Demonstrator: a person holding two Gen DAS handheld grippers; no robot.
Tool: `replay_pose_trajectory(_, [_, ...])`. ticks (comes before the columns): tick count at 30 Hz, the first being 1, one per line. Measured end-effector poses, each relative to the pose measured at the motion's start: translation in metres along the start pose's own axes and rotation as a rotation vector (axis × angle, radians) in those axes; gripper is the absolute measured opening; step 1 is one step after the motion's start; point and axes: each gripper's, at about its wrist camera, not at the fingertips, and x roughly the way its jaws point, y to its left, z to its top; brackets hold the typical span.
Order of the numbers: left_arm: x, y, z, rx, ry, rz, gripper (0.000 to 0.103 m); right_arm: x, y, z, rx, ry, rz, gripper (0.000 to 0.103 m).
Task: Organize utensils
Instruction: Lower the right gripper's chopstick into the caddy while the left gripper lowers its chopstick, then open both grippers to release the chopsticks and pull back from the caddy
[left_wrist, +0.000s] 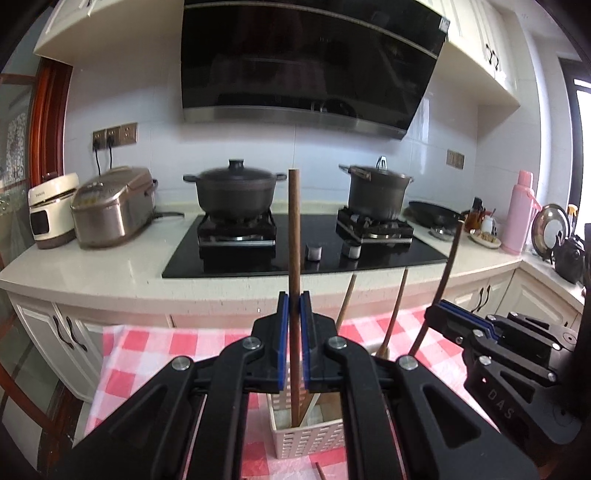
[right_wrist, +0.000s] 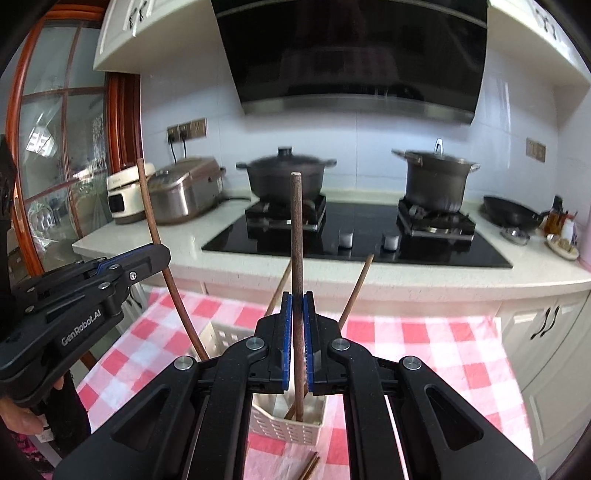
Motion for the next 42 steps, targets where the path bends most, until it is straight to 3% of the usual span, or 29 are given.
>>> replay_pose_trajectory(7, [0.02, 0.009, -0.02, -0.01, 0.057, 0.03, 0.008, 0.031, -0.008, -0.012, 0.043, 0.073, 0.003, 0.009])
replay_pose_trajectory(9, [0.023, 0.012, -0.023, -0.011, 0.062, 0.042, 0.015, 0.037, -0.012, -0.013, 0.048, 0.079, -0.007, 0.014])
replay_pose_trajectory(11, [0.023, 0.018, -0.024, -0.021, 0.055, 0.056, 0.029, 0.039, -0.016, -0.013, 0.061, 0.08, -0.016, 0.023])
replay_pose_trajectory(12, [0.022, 0.019, -0.023, -0.025, 0.052, 0.061, 0.029, 0.038, -0.017, -0.013, 0.066, 0.078, -0.019, 0.026])
replay_pose_trajectory(15, [0.014, 0.026, -0.023, -0.033, 0.041, 0.076, 0.032, 0.031, -0.022, -0.015, 0.073, 0.068, -0.029, 0.026])
replay_pose_trajectory(19, [-0.001, 0.034, -0.028, -0.051, 0.027, 0.094, 0.043, 0.015, -0.026, -0.018, 0.08, 0.056, -0.035, 0.026])
replay_pose_trajectory(23, [-0.021, 0.04, -0.039, -0.065, 0.008, 0.124, 0.065, -0.003, -0.026, -0.028, 0.082, 0.05, -0.038, 0.027])
replay_pose_trajectory(32, [-0.059, 0.048, -0.086, -0.087, 0.02, 0.192, 0.091, -0.026, -0.03, -0.081, 0.136, 0.108, -0.034, 0.03])
replay_pose_trajectory(37, [-0.07, 0.048, -0.117, -0.094, 0.045, 0.223, 0.098, -0.029, -0.027, -0.112, 0.162, 0.149, -0.032, 0.032])
replay_pose_trajectory(42, [-0.073, 0.05, -0.147, -0.112, 0.096, 0.233, 0.098, -0.027, -0.026, -0.145, 0.185, 0.208, -0.039, 0.033])
